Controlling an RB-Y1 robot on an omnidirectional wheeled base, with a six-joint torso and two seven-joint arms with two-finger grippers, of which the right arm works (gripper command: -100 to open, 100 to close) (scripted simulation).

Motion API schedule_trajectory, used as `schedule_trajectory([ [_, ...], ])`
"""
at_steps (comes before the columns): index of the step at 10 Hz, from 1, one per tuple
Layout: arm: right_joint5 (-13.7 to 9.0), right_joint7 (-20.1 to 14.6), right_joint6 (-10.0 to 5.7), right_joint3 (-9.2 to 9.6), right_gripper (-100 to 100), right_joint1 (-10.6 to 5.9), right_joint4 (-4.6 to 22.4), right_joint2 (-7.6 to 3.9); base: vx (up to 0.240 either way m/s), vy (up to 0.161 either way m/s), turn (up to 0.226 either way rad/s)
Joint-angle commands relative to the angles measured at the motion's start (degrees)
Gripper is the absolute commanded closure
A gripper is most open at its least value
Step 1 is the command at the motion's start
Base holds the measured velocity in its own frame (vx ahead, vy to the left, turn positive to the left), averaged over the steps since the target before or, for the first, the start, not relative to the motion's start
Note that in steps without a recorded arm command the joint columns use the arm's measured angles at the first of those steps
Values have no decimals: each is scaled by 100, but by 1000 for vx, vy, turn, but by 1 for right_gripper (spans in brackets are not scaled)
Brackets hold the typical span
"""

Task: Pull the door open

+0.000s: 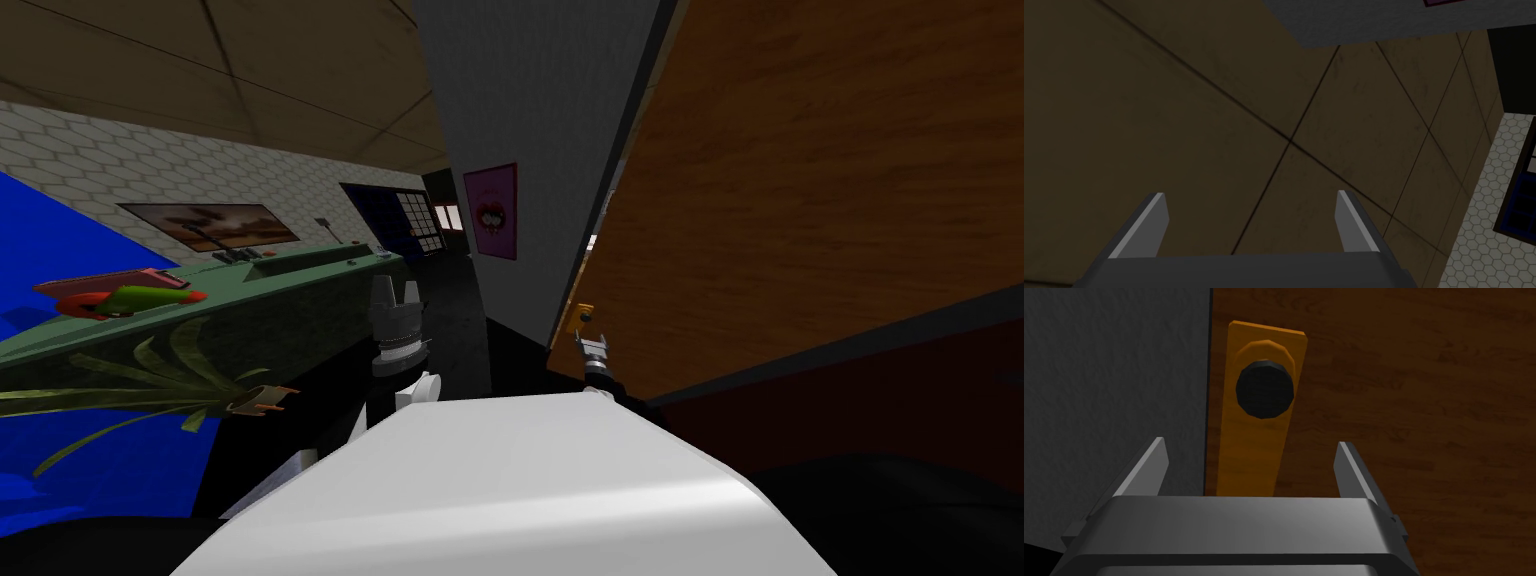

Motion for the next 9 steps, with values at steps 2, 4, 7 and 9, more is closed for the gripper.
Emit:
schedule_trajectory([
  [2,-219,-301,4,65,-100,21,-58,31,-85,-24,52],
  [4,-260,-413,-12,-125,-100,-56,123,-163,29,-7,89],
  [7,-384,-654,-32,-373,-100,-162,362,-423,193,-26,129],
  [9,-471,-823,-46,-547,-100,-237,528,-604,195,-25,112],
])
